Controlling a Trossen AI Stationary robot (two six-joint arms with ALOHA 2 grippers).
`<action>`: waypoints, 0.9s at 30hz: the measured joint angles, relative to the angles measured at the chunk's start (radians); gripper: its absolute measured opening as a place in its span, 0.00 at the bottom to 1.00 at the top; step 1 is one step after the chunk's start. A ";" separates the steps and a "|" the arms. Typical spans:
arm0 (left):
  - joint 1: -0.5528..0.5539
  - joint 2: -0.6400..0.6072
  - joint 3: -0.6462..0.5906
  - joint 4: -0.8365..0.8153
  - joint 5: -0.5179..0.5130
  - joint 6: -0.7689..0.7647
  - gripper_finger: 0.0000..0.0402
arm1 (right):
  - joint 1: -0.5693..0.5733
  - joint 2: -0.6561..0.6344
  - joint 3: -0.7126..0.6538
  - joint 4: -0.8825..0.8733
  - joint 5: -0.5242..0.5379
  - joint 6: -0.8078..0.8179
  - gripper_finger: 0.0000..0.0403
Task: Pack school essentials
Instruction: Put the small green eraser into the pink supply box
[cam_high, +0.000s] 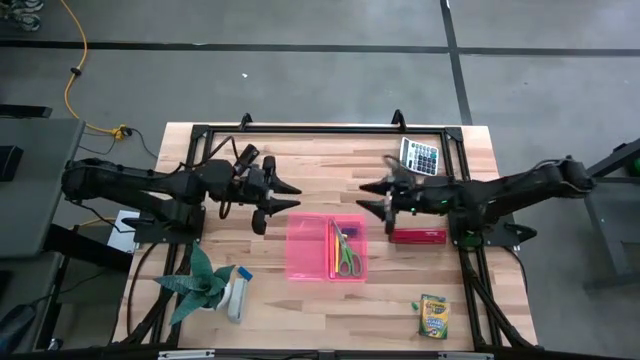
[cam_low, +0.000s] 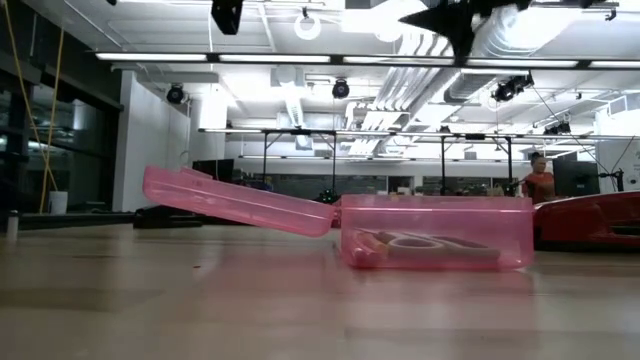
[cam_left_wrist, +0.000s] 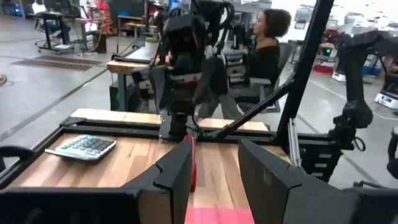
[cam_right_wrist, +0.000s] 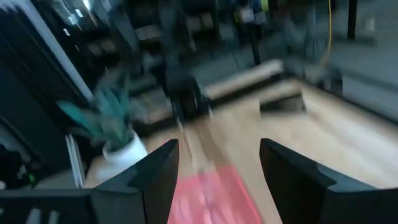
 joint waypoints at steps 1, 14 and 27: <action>0.000 -0.001 0.005 0.000 -0.001 -0.010 0.29 | 0.003 -0.020 0.000 0.018 0.006 -0.027 0.54; 0.004 -0.151 -0.113 0.034 -0.155 -0.122 0.29 | 0.011 -0.101 0.000 -0.025 0.020 -0.169 0.54; 0.002 -0.214 -0.190 0.126 -0.144 -0.120 0.29 | 0.012 -0.101 0.000 -0.024 -0.011 -0.169 0.54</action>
